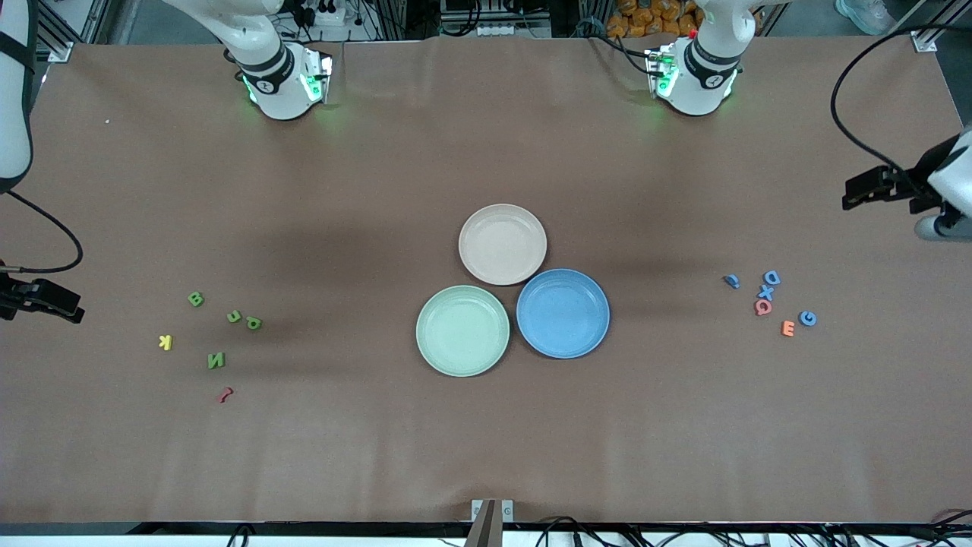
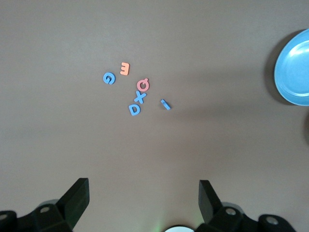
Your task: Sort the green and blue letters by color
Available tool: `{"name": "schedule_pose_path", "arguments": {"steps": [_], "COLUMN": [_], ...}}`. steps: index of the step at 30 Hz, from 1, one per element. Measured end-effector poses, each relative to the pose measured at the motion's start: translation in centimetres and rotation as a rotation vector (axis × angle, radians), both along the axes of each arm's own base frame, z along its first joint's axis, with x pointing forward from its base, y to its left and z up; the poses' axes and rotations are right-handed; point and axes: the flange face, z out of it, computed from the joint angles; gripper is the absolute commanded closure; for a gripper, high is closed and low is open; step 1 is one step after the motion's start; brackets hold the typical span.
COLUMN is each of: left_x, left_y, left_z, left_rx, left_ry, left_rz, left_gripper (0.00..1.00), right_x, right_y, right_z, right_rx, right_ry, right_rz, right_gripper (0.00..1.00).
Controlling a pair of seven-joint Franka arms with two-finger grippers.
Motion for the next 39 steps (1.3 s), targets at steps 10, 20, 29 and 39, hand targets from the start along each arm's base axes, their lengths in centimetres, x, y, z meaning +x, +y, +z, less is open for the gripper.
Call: {"name": "schedule_pose_path", "arguments": {"steps": [10, 20, 29, 39], "left_x": [4.8, 3.5, 0.3, 0.7], "left_y": [-0.2, -0.1, 1.6, 2.1], "left_z": [-10.8, -17.0, -18.8, -21.3], "left_rx": [-0.017, -0.016, -0.012, -0.016], "left_ry": [0.056, -0.05, -0.036, -0.038], "left_rz": [-0.013, -0.018, 0.011, 0.021], "left_gripper": [0.0, 0.0, 0.0, 0.0], "right_x": [-0.1, -0.5, -0.4, -0.2], "right_y": [-1.0, -2.8, -2.5, -2.5], "right_z": [0.0, 0.0, -0.1, -0.5], "right_rx": [-0.003, 0.0, 0.007, 0.013], "right_ry": [0.001, 0.0, -0.001, 0.004], "right_rz": [-0.014, -0.046, -0.047, -0.047], "right_gripper": [0.0, 0.0, 0.0, 0.0]}}
